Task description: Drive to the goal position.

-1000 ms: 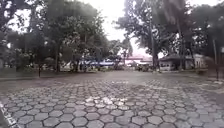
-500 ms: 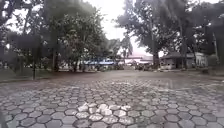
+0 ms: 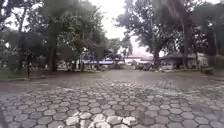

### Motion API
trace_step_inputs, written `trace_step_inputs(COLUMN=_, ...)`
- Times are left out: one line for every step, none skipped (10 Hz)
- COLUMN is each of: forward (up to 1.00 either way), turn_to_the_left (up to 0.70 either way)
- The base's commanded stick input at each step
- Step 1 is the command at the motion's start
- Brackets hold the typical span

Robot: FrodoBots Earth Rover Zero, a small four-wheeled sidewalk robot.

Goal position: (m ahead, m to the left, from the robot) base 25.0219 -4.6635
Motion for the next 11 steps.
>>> trace_step_inputs(forward=0.70, turn_to_the_left=0.00)
trace_step_inputs(forward=0.70, turn_to_the_left=0.00)
trace_step_inputs(forward=0.70, turn_to_the_left=0.00)
trace_step_inputs(forward=0.70, turn_to_the_left=0.00)
trace_step_inputs(forward=0.70, turn_to_the_left=0.00)
trace_step_inputs(forward=0.70, turn_to_the_left=0.00)
trace_step_inputs(forward=0.70, turn_to_the_left=0.00)
trace_step_inputs(forward=0.70, turn_to_the_left=0.00)
trace_step_inputs(forward=0.70, turn_to_the_left=0.00)
trace_step_inputs(forward=0.70, turn_to_the_left=0.00)
trace_step_inputs(forward=0.70, turn_to_the_left=0.00)
